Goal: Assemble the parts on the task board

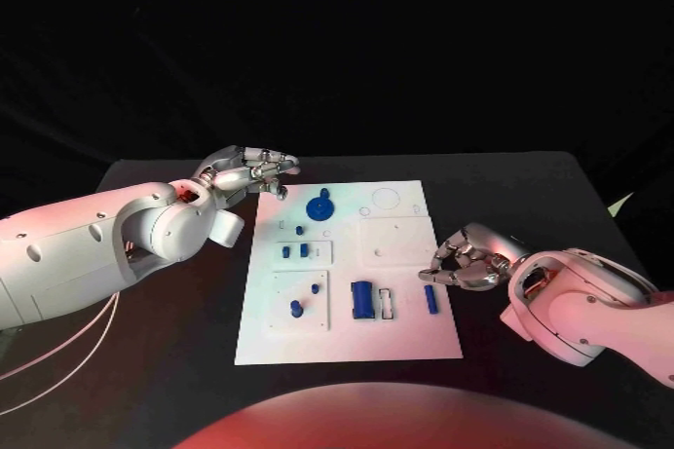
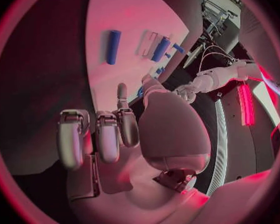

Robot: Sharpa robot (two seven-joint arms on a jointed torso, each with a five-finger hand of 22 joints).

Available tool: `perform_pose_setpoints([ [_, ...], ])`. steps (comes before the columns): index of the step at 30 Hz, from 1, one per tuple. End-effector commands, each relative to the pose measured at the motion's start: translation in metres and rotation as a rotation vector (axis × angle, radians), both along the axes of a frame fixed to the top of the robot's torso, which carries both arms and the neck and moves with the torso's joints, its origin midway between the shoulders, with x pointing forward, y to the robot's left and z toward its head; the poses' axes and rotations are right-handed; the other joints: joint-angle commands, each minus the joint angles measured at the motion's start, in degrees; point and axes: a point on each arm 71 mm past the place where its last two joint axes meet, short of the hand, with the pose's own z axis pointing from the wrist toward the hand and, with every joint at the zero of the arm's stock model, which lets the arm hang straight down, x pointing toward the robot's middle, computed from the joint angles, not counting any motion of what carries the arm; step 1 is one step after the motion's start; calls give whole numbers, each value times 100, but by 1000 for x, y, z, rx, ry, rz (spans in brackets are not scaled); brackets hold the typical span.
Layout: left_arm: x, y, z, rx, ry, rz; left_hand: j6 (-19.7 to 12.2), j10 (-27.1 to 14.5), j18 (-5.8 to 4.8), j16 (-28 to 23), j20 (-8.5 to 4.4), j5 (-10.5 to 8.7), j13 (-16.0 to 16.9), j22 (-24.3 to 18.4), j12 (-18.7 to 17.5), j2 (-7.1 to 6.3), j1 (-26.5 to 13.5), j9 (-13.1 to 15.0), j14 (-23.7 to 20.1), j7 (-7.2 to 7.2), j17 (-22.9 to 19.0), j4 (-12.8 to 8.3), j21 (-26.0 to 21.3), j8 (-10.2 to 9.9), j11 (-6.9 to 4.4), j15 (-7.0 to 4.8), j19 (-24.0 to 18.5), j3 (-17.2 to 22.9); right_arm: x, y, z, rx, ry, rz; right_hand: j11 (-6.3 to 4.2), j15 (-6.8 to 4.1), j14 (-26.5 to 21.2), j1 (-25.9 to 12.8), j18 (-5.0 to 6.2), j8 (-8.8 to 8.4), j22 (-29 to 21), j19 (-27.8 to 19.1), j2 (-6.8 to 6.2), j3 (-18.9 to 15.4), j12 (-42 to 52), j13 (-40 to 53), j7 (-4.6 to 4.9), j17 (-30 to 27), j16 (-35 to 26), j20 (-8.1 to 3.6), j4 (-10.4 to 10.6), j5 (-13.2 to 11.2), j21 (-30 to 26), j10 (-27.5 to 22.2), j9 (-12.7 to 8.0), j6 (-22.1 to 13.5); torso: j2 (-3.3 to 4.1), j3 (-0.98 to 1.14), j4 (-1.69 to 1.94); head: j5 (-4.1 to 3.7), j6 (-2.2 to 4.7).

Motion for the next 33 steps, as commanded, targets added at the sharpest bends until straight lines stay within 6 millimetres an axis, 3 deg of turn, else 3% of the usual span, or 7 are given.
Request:
perform_pose_setpoints([
  [1,0,-2,1,-7,-7,-13,-37,-20,96,-31,24,39,8,67,21,24,1,-7,-45,13,-6,-22,-34,37,1,10,13,1,-3,-2,1,-90,-67,52,31,44,569,64,-64,-27,1366,388,-7,-8,-27,989,-1,1427,31,41,6,20,-24,225,-6,-35,6,4,11,-34,1],
  [8,0,-2,1,-5,-8,-14,-42,-36,96,-27,26,41,10,71,28,22,-4,-11,-49,16,-10,-26,-40,42,4,12,13,-1,-11,-8,-10,-166,-73,67,27,48,569,97,-68,3,1372,397,-5,-22,-17,995,-16,1429,31,53,17,19,-5,231,-12,65,7,5,15,-38,1],
  [33,-1,0,1,-3,-8,-14,-42,-42,96,-24,27,42,13,75,37,23,-12,-13,-51,17,-12,-26,-43,48,5,14,14,-3,-23,12,-44,-222,3,134,17,41,568,197,-62,-3,1364,385,-14,-25,-31,988,-27,1423,29,55,0,0,-31,225,-31,101,4,-1,15,18,1],
])
